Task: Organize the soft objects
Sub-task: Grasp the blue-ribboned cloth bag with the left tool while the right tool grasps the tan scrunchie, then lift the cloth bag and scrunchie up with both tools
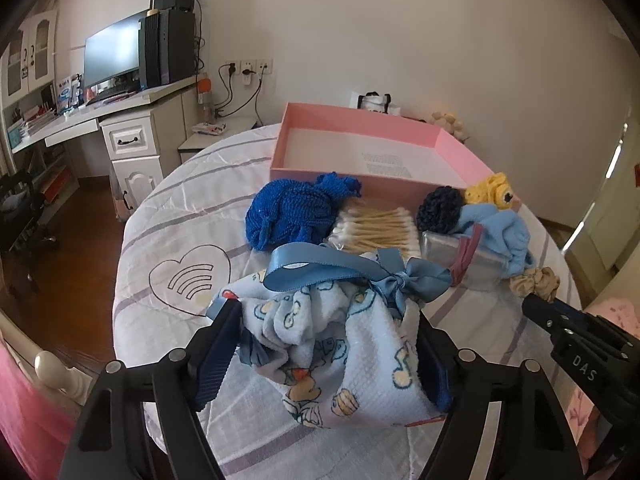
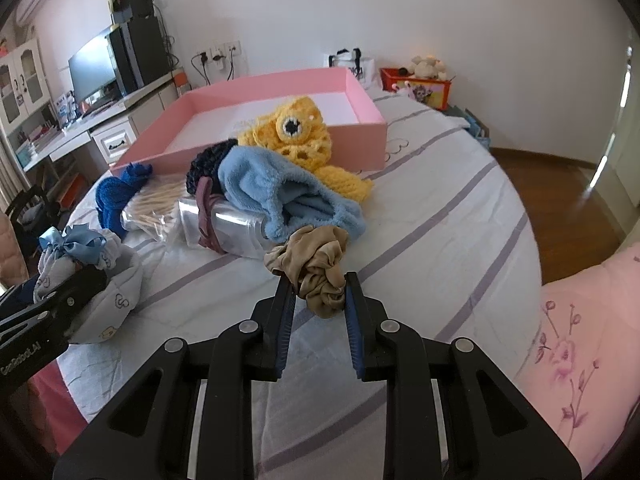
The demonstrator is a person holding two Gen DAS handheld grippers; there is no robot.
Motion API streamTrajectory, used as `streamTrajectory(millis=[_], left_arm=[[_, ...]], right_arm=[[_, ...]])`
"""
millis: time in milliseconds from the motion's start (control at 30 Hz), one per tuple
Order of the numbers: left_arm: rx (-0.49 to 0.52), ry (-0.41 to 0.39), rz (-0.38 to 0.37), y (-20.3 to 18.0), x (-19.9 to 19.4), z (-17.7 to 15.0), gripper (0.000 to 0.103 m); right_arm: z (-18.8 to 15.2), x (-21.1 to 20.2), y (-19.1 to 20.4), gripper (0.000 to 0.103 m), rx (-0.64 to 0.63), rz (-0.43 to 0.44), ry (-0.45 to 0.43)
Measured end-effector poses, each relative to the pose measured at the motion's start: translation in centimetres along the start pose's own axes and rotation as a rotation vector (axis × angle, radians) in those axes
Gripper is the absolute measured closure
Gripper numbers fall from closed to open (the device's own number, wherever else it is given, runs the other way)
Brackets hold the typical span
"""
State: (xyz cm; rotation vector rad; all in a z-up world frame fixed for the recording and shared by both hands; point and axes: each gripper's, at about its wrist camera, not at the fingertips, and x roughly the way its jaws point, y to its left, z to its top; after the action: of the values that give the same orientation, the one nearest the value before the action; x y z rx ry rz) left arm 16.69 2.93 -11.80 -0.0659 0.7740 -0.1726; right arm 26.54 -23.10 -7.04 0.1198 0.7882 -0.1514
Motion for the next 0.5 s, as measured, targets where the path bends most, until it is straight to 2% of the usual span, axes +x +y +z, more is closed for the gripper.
streamTrajectory(millis=[233,500], left_arm=[[0.019,-0.053,-0.005,-0.7,-2.8,0.2,0.028],[0.051,-0.193,0.011,-1.7,-8.3,0.3,0.028]], right_arm=[[0.5,-3.1,0.1,0.081,0.0,-0.004,-0.079],[1.2,-7.5,0.8,0.081,-0.018,0.02,-0.201]])
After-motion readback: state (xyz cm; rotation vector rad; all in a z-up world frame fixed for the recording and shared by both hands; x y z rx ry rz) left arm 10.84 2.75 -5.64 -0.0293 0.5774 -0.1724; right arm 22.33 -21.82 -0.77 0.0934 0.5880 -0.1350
